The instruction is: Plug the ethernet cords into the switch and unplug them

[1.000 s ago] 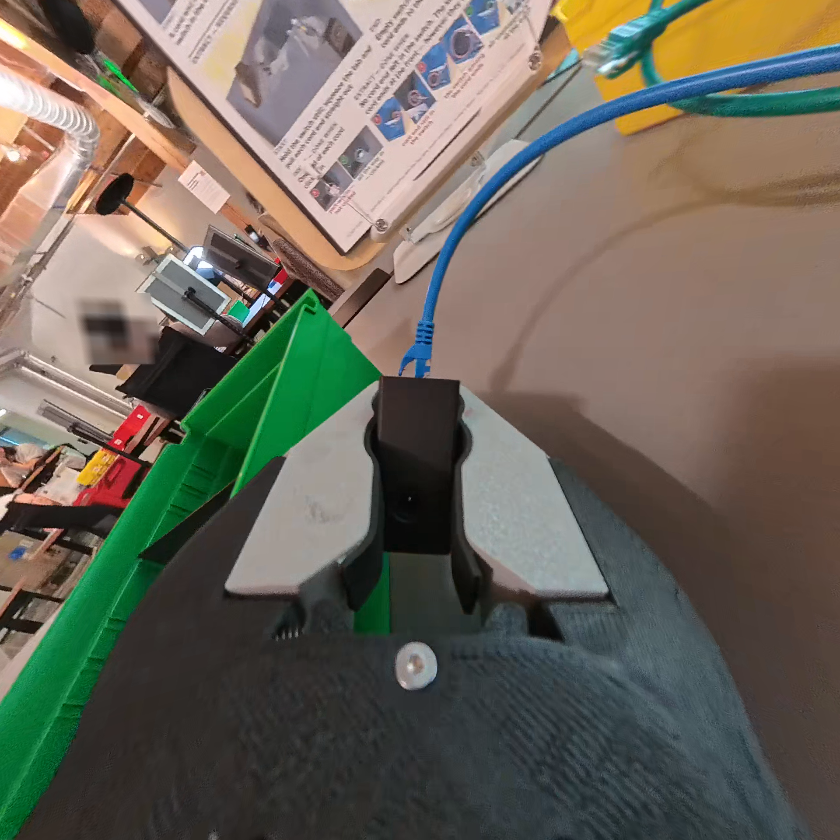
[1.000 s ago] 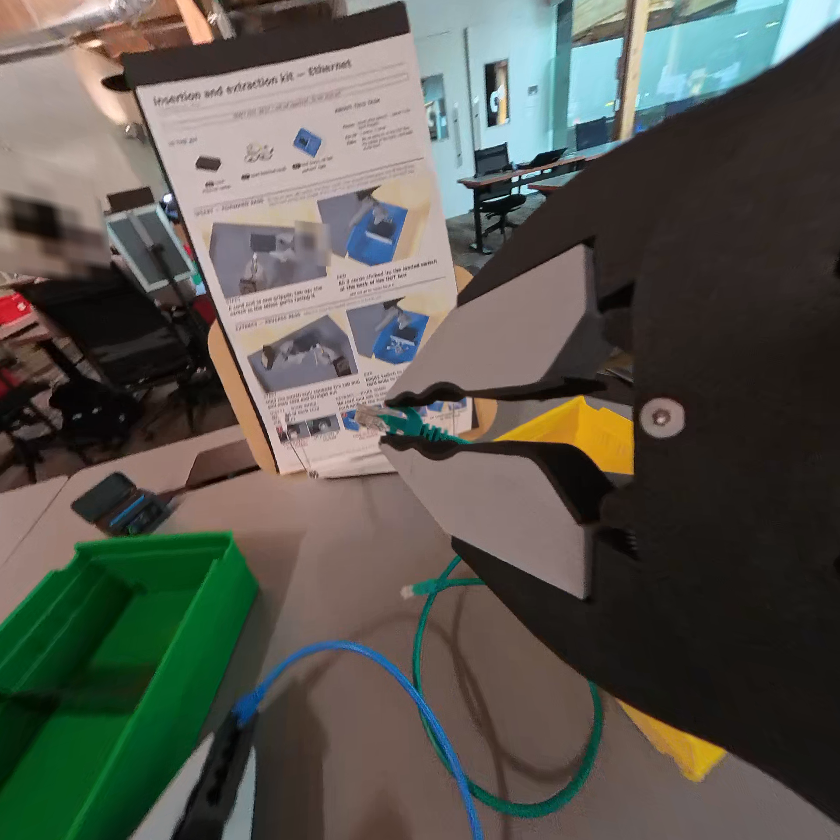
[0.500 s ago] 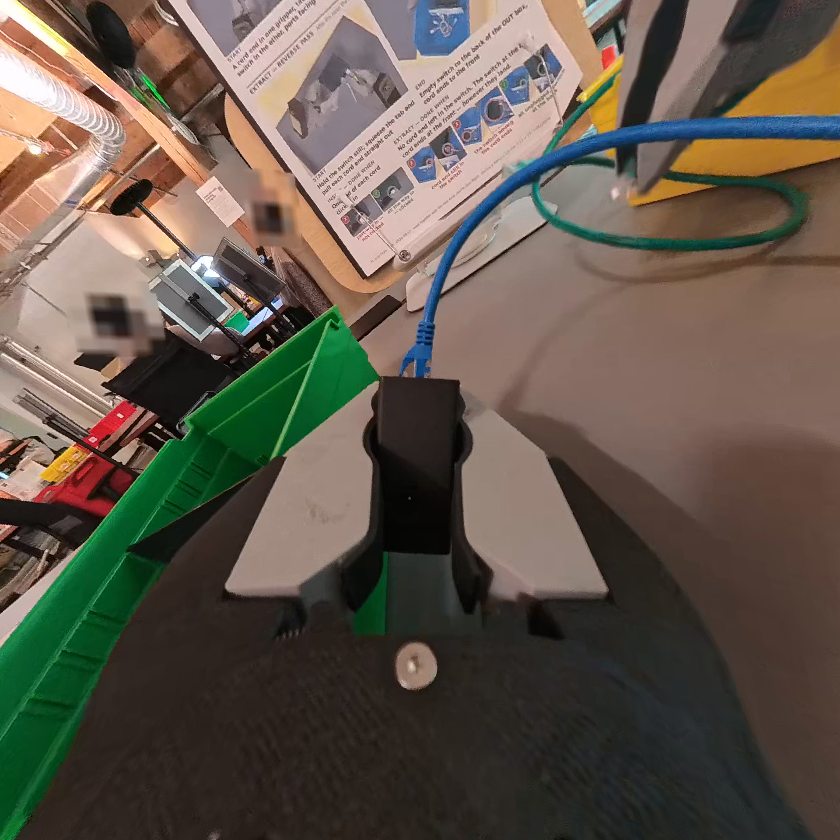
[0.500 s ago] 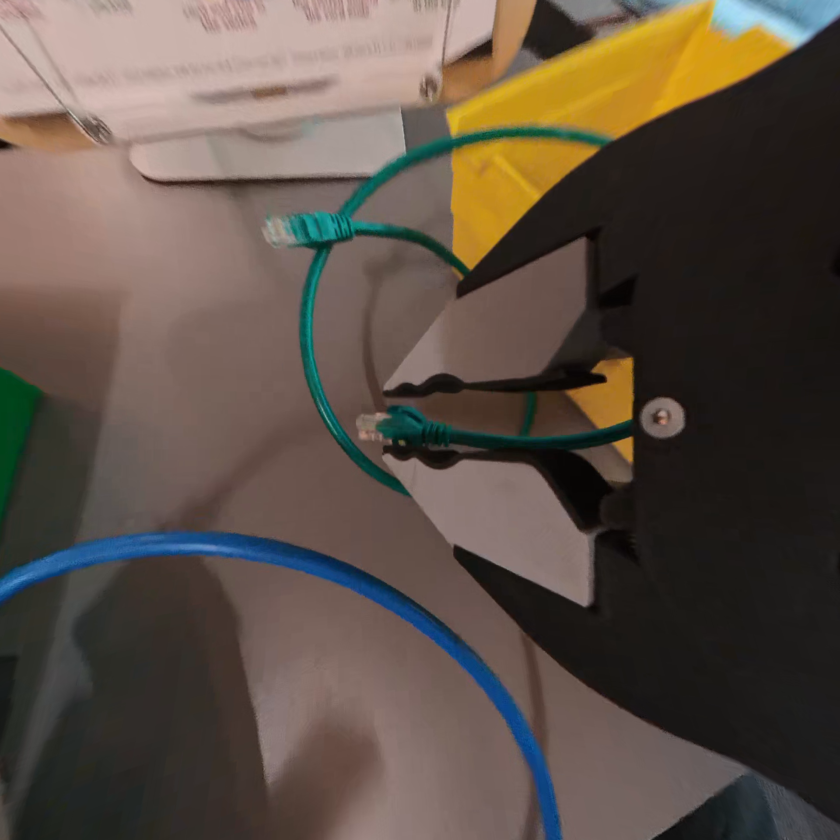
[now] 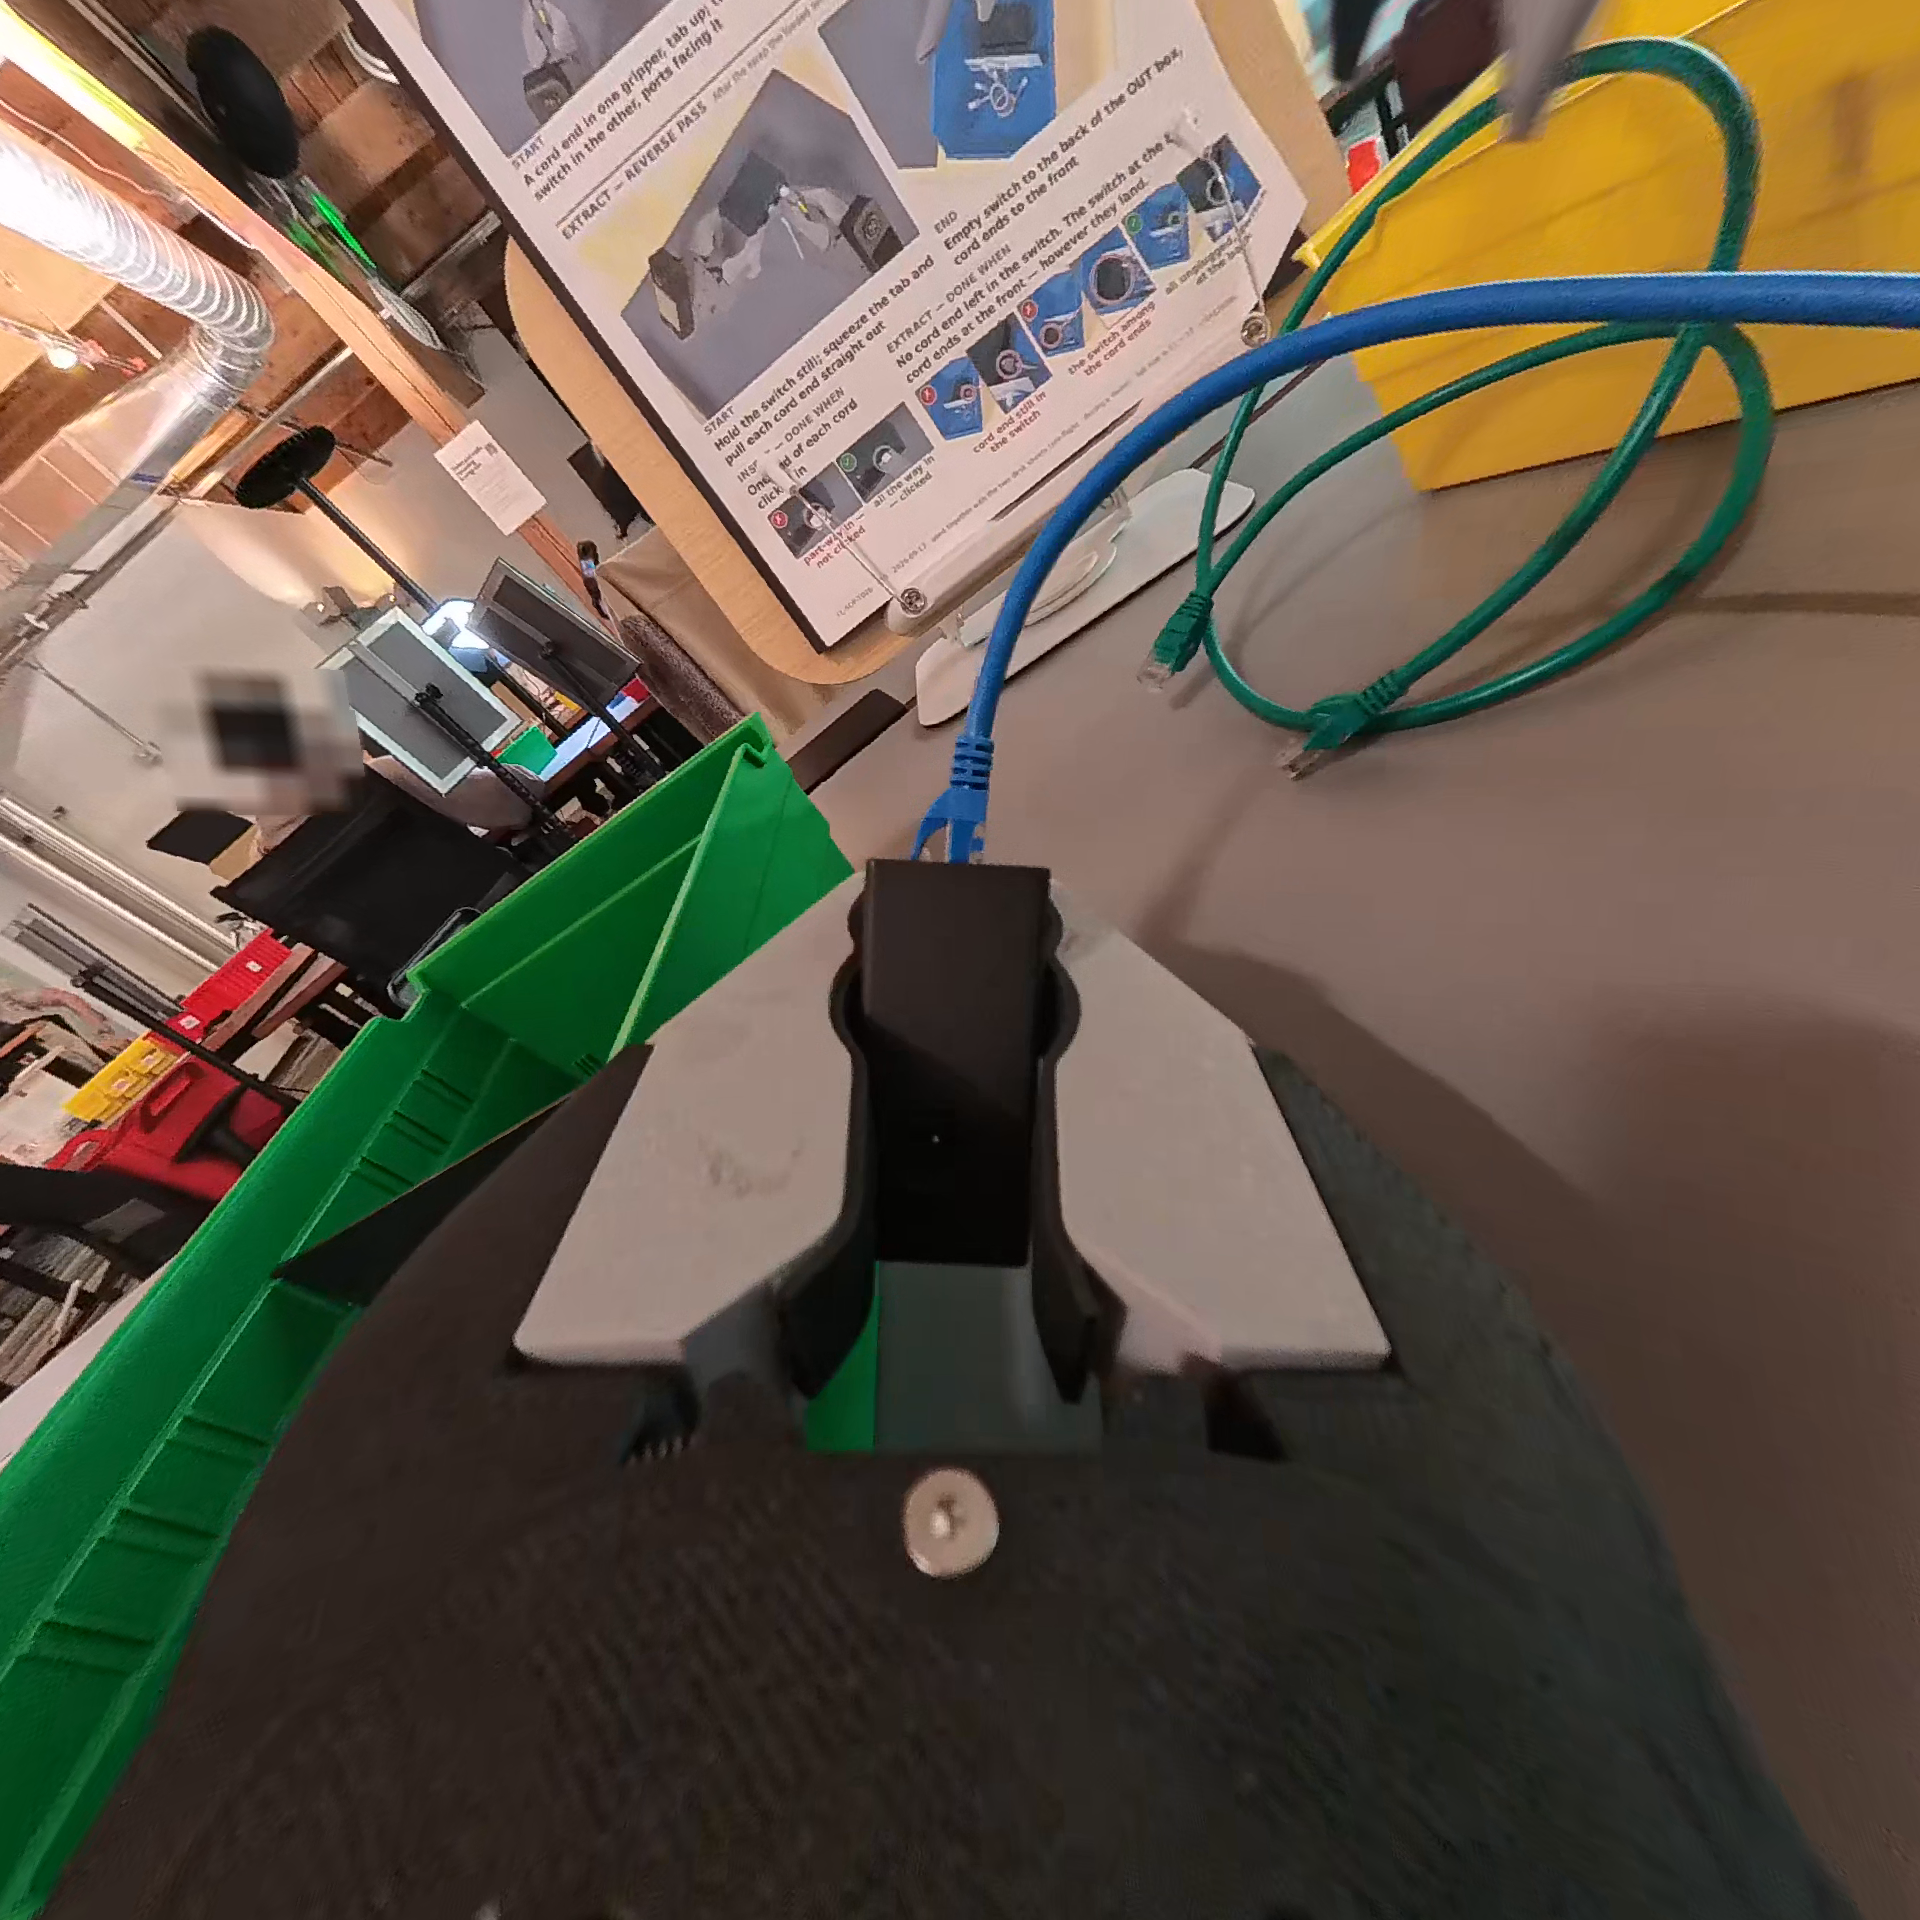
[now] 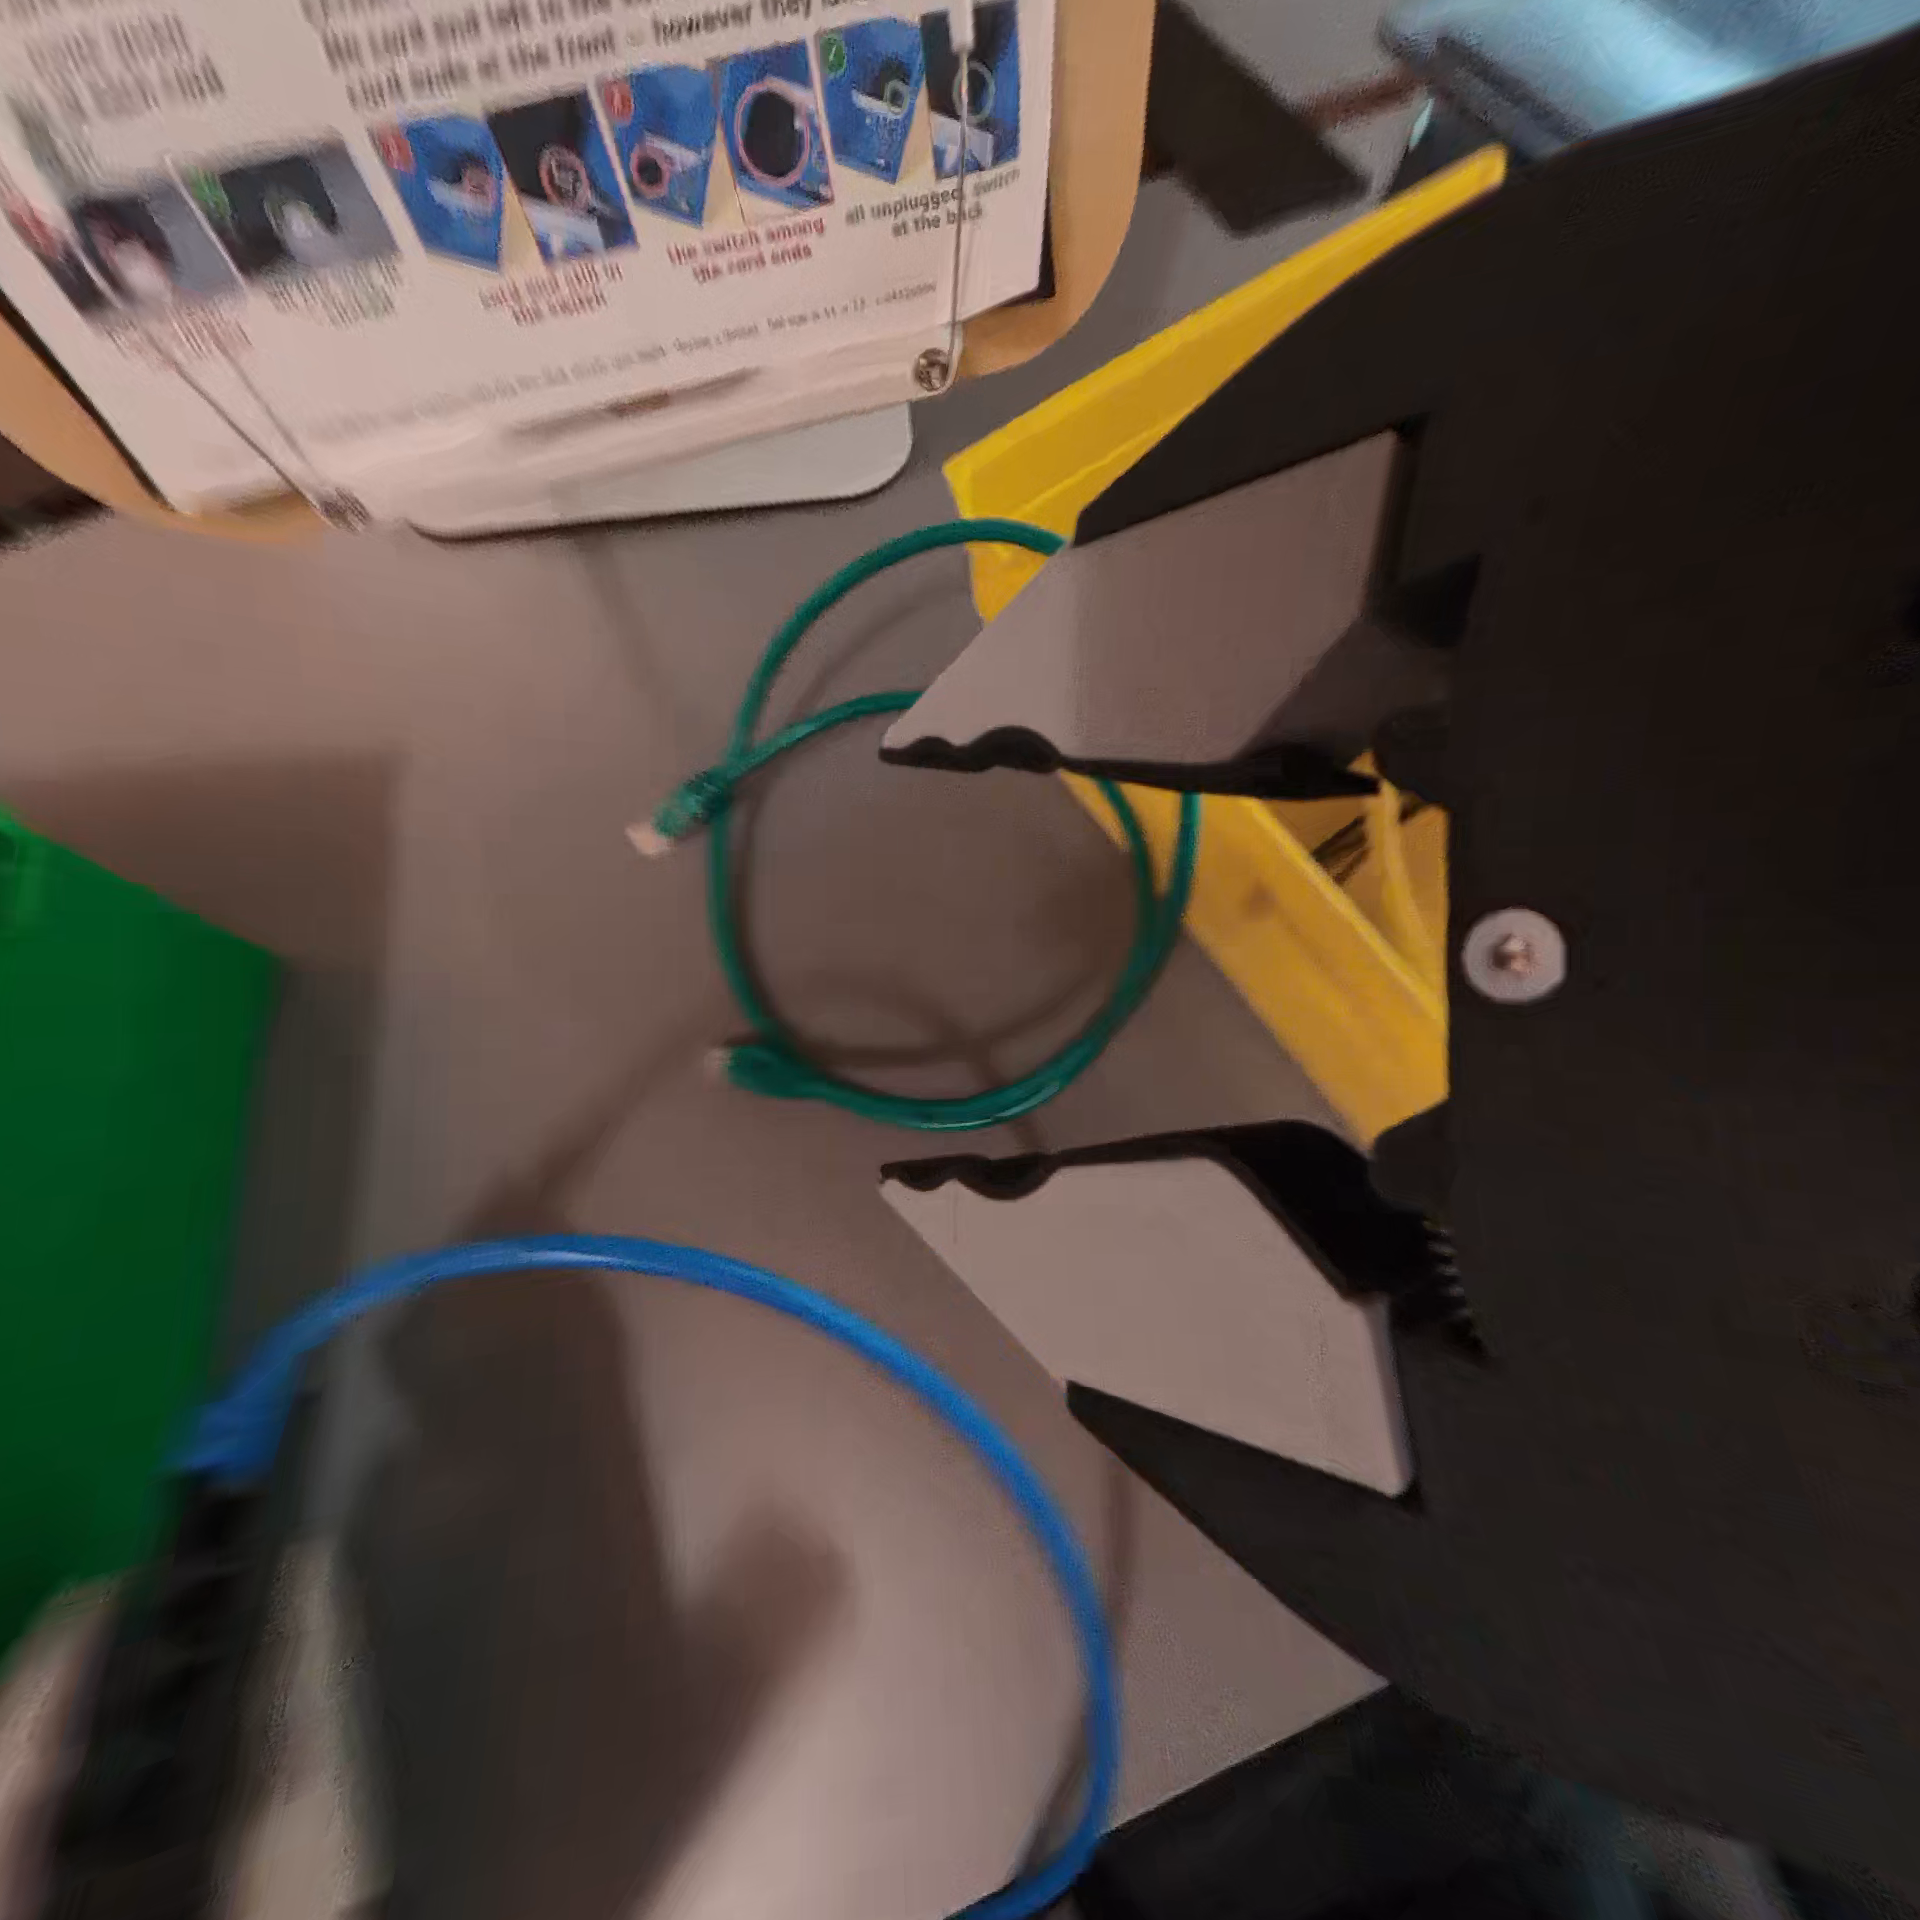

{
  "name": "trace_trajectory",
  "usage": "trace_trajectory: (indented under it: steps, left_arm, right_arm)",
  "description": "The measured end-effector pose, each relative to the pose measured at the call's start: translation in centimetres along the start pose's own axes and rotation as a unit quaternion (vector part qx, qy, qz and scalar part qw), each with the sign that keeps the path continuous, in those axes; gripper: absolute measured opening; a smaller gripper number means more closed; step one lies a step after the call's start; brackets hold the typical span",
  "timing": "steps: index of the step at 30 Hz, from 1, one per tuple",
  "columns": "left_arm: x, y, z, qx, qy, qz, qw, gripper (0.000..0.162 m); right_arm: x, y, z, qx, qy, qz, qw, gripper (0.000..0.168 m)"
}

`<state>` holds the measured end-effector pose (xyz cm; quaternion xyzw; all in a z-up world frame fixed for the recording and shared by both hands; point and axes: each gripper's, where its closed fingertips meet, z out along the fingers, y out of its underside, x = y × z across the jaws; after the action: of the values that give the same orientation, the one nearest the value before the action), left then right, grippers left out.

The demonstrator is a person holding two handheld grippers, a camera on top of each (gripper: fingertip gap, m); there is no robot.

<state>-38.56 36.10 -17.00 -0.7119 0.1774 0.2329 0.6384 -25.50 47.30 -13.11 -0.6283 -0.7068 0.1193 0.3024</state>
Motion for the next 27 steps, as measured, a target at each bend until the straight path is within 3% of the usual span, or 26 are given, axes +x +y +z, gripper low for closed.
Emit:
trace_trajectory:
  steps: [4,6,9,12,16,21,27]
  left_arm:
    - [0.2,0.0,0.0,-0.001,0.004,0.004,1.0,0.026]
    - [0.3,0.0,0.1,-0.001,0.006,0.005,1.0,0.026]
    - [0.4,0.1,0.1,-0.004,0.006,0.007,1.0,0.026]
    - [0.4,0.1,0.1,-0.004,0.008,0.007,1.0,0.026]
    - [0.5,0.1,0.2,-0.004,0.012,0.006,1.0,0.026]
    - [0.6,0.1,0.2,-0.003,0.014,0.005,1.0,0.026]
    - [0.6,0.1,0.2,-0.004,0.014,0.007,1.0,0.026]
  right_arm:
    - [-1.3,5.4,1.1,-0.131,0.016,-0.174,0.976,0.069]
    - [-1.3,6.5,2.1,-0.167,0.034,-0.211,0.963,0.058]
    - [-2.6,8.4,4.5,-0.211,-0.007,-0.21,0.954,0.055]
    - [-3.4,9.7,6.2,-0.238,-0.034,-0.236,0.941,0.025]
    - [-3.0,9.9,7.2,-0.257,-0.032,-0.239,0.936,0.032]
    - [-2.7,9.7,8.0,-0.266,-0.035,-0.253,0.929,0.028]
    - [-3.1,9.2,9.0,-0.271,-0.053,-0.257,0.926,0.003]
